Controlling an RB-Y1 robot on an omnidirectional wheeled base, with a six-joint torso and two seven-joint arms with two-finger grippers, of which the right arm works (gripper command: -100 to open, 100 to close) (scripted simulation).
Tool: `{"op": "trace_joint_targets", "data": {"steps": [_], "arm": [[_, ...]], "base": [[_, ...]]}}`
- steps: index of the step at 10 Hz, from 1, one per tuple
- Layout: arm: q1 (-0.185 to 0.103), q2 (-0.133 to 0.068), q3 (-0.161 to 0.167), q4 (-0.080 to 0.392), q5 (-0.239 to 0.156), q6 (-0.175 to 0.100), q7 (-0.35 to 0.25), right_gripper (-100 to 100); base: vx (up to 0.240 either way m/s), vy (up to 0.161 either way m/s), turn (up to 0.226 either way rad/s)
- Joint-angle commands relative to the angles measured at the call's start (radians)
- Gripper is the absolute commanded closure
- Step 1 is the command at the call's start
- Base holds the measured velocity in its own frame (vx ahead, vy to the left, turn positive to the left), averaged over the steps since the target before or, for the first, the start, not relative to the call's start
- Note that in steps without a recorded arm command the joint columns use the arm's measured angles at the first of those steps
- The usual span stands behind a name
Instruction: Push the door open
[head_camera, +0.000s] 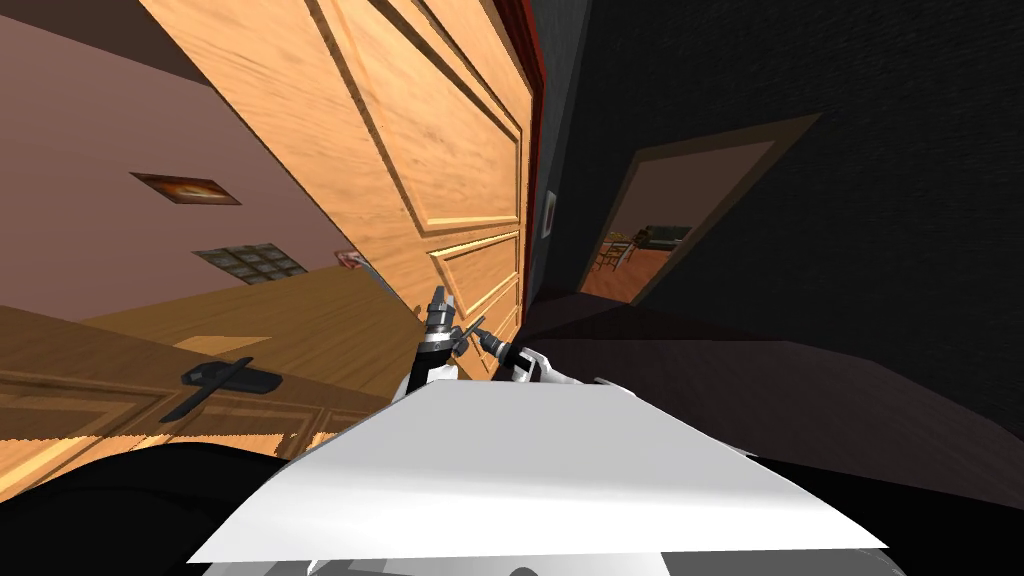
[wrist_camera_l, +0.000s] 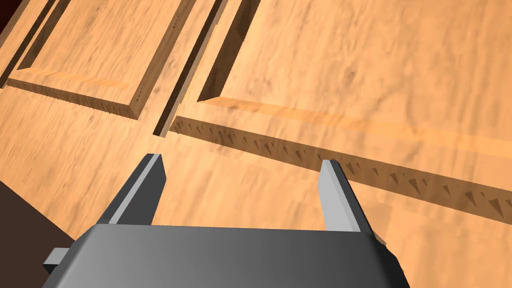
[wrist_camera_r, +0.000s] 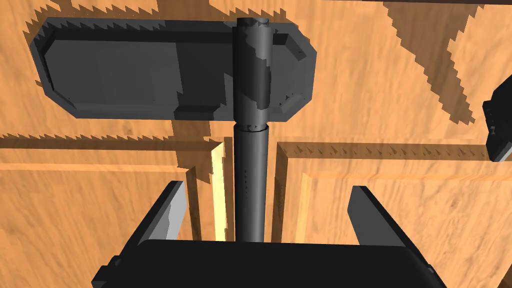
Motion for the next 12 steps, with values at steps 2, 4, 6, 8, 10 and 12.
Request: {"op": "trace_joint_targets", "data": {"steps": [2,4,6,8,10,12], "arm": [[0.001,0.003,-0.003,0.005,0.001,-0.001,0.002,-100],[0.001,0.003,-0.003,0.005,0.001,-0.001,0.002,100],[0.001,0.003,-0.003,0.005,0.001,-0.001,0.002,100],[0.001,0.003,-0.003,0.005,0.001,-0.001,0.002,100],[0.002,0.016,-0.047,0.021,0.002,0.016,0.016,-100],[0.003,0.027,-0.082,0.034,0.003,0.029,0.027,-100]], "base": [[0.049,0.108,0.013],[-0.005,-0.017,0.001],[-0.009,-0.021,0.0],[-0.003,-0.003,0.0],[-0.129,-0.013,-0.099],[-0.207,0.004,-0.079]]}}
